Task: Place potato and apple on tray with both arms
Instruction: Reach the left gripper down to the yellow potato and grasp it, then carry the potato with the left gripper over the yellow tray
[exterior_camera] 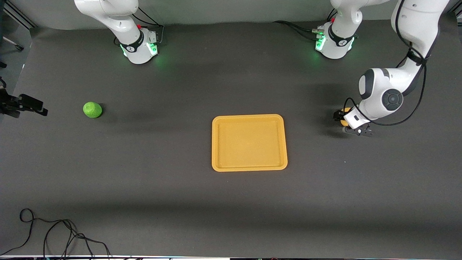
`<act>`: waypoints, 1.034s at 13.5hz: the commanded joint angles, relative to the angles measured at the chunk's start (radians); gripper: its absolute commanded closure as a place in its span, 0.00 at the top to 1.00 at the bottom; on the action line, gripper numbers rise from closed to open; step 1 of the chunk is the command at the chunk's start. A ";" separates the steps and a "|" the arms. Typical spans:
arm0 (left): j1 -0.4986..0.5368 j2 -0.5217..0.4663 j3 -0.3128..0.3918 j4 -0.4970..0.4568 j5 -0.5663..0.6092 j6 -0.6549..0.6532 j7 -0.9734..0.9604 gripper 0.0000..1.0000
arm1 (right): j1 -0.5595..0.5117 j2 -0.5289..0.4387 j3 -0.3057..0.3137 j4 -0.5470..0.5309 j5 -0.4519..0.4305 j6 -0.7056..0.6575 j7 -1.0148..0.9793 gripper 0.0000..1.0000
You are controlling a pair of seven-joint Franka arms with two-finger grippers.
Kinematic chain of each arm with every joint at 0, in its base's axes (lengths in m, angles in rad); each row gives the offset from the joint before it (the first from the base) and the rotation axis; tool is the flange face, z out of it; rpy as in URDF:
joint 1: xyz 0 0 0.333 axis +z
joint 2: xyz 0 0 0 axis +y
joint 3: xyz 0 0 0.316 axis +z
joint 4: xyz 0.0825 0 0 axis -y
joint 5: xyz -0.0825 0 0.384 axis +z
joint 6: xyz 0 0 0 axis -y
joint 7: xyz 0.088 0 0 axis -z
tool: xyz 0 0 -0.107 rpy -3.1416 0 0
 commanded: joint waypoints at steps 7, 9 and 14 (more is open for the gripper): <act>-0.105 -0.075 -0.060 0.352 -0.046 -0.529 -0.272 0.13 | 0.013 -0.400 -0.182 -0.436 -0.121 0.080 -0.139 1.00; -0.169 -0.037 -0.064 0.447 -0.154 -0.521 -0.330 0.14 | 0.013 -0.400 -0.185 -0.459 -0.153 0.080 -0.141 1.00; -0.405 0.204 -0.063 0.737 -0.196 -0.450 -0.626 0.14 | 0.013 -0.387 -0.188 -0.581 -0.153 0.199 -0.141 1.00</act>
